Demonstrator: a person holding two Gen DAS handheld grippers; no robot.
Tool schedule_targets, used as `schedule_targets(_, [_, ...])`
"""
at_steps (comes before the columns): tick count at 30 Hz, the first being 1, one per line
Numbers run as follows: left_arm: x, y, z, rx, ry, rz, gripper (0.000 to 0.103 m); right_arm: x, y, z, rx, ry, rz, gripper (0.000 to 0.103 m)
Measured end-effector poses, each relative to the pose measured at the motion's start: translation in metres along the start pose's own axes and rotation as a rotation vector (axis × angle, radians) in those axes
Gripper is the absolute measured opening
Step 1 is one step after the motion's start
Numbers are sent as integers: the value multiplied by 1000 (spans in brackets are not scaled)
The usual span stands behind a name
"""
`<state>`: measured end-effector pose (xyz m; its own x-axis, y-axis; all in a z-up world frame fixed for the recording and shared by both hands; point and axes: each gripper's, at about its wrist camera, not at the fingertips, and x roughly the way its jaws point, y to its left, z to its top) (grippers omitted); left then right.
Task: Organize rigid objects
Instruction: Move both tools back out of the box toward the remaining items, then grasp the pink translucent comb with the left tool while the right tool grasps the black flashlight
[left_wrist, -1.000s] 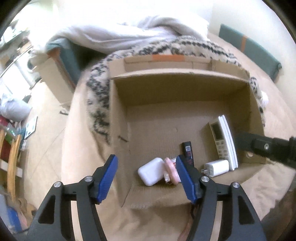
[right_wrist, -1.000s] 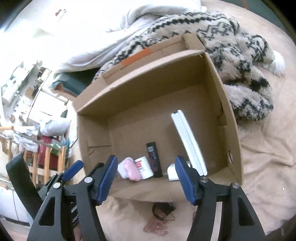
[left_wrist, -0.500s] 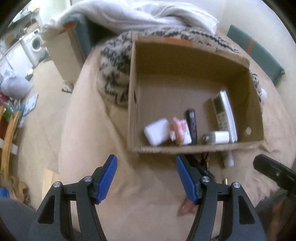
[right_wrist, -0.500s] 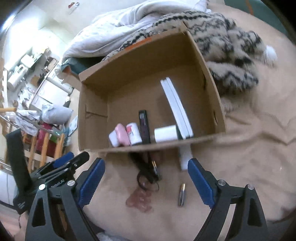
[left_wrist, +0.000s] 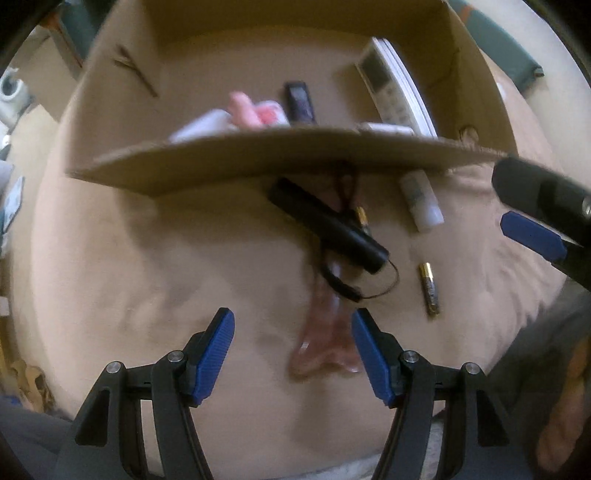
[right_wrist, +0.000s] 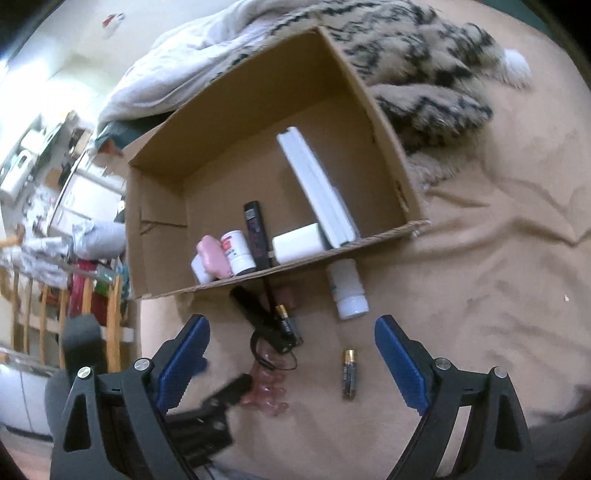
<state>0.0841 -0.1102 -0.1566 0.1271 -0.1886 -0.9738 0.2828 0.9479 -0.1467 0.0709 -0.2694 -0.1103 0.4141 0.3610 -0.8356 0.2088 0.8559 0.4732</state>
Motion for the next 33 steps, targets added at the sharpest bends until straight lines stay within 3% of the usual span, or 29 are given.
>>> schedule_targets(5, [16, -21, 1, 70, 21, 4, 63, 5, -15, 1, 80, 16, 12, 97])
schedule_targets(8, [26, -23, 2, 55, 33, 16, 54, 9, -19, 3, 101, 21, 7, 97])
schedule_targets(12, [32, -32, 1, 101, 38, 51, 52, 14, -21, 5, 112, 31, 6, 96])
schedule_targets(13, [33, -34, 1, 115, 38, 56, 49, 17, -21, 5, 115, 36, 8, 96])
schedule_targets(14, [32, -36, 0, 129, 38, 60, 35, 18, -21, 6, 117, 40, 6, 96])
schedule_targets(16, [30, -40, 0, 138, 52, 64, 34, 21, -21, 7, 116, 46, 1, 96])
schedule_targets(21, [17, -5, -15, 10, 128, 31, 32, 24, -18, 8, 121, 46, 19, 96])
schedule_targets(25, [7, 21, -23, -69, 124, 69, 32, 27, -12, 7, 101, 60, 29, 96])
schedule_targets(27, [9, 27, -23, -111, 133, 52, 32, 31, -8, 5, 90, 85, 58, 96])
schedule_targets(28, [10, 28, -22, -126, 132, 47, 32, 34, -6, 4, 87, 104, 87, 89])
schedule_targets(31, [16, 27, -24, -125, 131, 70, 32, 49, 5, -1, 63, 197, 196, 51])
schedule_targets(33, [21, 23, -25, -126, 137, 83, 32, 64, 17, -2, 25, 257, 218, 47])
